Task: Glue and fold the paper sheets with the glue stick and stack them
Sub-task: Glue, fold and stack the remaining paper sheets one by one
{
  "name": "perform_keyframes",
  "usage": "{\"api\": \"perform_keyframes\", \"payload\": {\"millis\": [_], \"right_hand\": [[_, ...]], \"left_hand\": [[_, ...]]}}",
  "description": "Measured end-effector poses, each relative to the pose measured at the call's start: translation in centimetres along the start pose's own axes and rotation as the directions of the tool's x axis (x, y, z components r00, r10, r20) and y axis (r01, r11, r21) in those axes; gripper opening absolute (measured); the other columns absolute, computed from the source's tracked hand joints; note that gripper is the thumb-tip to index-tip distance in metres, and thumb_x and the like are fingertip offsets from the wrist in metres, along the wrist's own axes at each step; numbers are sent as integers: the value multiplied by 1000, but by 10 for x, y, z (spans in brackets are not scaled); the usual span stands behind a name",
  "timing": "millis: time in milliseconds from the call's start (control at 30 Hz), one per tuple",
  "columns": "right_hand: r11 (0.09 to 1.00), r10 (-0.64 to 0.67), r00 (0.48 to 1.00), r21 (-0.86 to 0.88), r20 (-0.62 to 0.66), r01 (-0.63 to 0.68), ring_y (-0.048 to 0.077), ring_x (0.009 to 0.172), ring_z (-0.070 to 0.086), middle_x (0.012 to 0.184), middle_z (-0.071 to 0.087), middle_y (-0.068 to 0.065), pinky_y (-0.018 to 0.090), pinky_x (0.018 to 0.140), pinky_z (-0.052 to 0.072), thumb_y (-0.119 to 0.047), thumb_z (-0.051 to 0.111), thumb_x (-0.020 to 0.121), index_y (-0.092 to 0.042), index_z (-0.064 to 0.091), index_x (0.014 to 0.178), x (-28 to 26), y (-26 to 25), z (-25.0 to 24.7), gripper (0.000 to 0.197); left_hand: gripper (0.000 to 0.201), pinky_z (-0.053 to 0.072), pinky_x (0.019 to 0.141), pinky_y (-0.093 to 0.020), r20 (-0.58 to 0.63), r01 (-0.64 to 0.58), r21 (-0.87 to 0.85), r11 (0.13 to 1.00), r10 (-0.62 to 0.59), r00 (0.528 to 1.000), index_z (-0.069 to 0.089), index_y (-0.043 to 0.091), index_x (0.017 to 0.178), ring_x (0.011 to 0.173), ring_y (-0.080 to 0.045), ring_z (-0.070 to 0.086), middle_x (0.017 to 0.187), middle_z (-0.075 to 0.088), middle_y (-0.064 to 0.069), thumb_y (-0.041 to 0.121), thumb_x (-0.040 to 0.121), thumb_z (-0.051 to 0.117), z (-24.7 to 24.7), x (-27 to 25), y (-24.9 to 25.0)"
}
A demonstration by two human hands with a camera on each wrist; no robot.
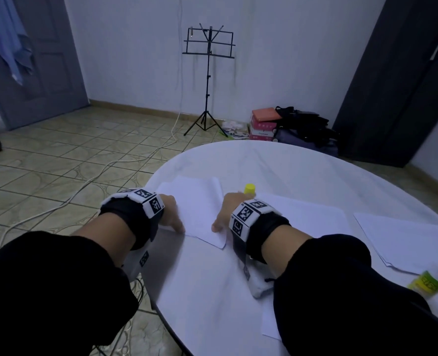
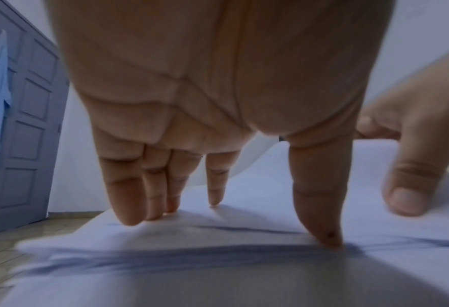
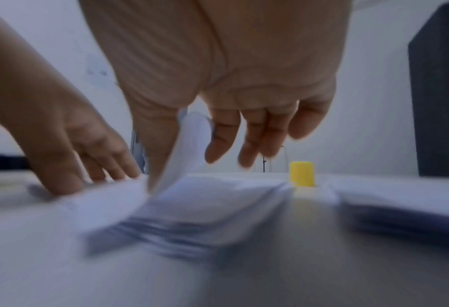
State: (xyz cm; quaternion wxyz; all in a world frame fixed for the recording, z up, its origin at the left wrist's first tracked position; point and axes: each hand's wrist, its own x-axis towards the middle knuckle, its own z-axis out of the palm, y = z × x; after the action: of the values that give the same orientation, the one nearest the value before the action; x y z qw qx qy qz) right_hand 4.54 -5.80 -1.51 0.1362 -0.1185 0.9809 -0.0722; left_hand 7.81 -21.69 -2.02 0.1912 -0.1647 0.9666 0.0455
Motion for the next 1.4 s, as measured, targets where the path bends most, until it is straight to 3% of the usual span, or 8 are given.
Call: {"api": "perform_keyframes", "payload": {"millis": [133, 300, 400, 600, 733, 867, 1100, 1400], "right_hand": [[943, -12, 999, 333, 51, -6, 31, 121, 51, 130, 53, 14, 38, 96, 43, -25, 69, 82, -7, 56, 123, -5, -4, -5, 46], [906, -28, 1000, 422, 5, 23, 31, 122, 49, 132, 51, 17, 35, 96, 41, -26, 53, 94, -15, 39, 99, -19, -5, -10, 18], [820, -15, 1000, 571, -14, 20, 33, 119, 53, 131, 52, 18, 40, 99, 46, -24, 53, 94, -16, 36, 100, -26, -4, -11, 20], [377, 65, 993, 919, 100, -118, 32, 54, 64, 84, 61, 22, 36, 46, 53, -14, 46, 98, -10, 36, 103, -56, 23, -25, 12], [385, 81, 993, 916, 84, -110, 31, 57, 66, 103, 65, 19, 29, 45, 50, -18, 48, 98, -9, 44, 115, -84, 67, -27, 19], [360, 101, 993, 928, 68, -100, 24, 53, 64, 112, 61, 8, 21, 38, 39, -23, 53, 96, -14, 47, 117, -112, 119, -24, 24], [318, 132, 979, 929, 154, -189, 13, 52, 55, 78, 62, 3, 18, 38, 36, -6, 65, 87, -10, 57, 100, -171, 212, -10, 16], [671, 285, 947, 675, 148, -307, 14, 48, 55, 58, 58, 3, 19, 42, 29, -12, 78, 75, -15, 48, 66, -197, 253, 2, 32]], "left_hand": [[87, 41, 99, -34, -17, 16, -7, 1000, -16, 1000, 37, 11, 141, 123, -29, 50, 136, 52, -9, 55, 75, 72, 4, 4, -4], [84, 41, 94, -49, -195, 16, 45, 999, -7, 981, 34, 23, 104, 118, -32, 42, 121, 41, -7, 73, 47, 69, 9, 5, -13], [92, 37, 100, -49, -273, -24, 24, 999, 30, 961, 31, 23, 119, 129, -33, 27, 138, 26, -8, 65, 50, 76, 11, -6, -10], [101, 18, 114, -49, -279, -120, -161, 980, 72, 957, 18, 36, 148, 145, -29, 1, 159, -5, -5, 61, 63, 67, 3, -27, -9], [80, 44, 87, -30, -283, -289, -666, 688, 126, 951, 46, 31, 131, 115, -20, 51, 135, 43, -7, 45, 53, 57, -5, -45, 5], [27, 48, 68, -24, -218, -309, -883, 353, 275, 937, 64, 21, 102, 76, -10, 59, 93, 60, 1, 8, 79, 69, -6, -67, 27], [23, 54, 59, -19, -31, -291, -792, 536, 441, 897, 73, 13, 90, 58, -8, 61, 66, 66, 1, -6, 78, 71, 29, -101, 83], [18, 50, 54, -14, 37, -422, -493, 761, 503, 864, 68, 18, 83, 46, -3, 57, 64, 59, 3, 4, 76, 78, 48, -119, 123]]}}
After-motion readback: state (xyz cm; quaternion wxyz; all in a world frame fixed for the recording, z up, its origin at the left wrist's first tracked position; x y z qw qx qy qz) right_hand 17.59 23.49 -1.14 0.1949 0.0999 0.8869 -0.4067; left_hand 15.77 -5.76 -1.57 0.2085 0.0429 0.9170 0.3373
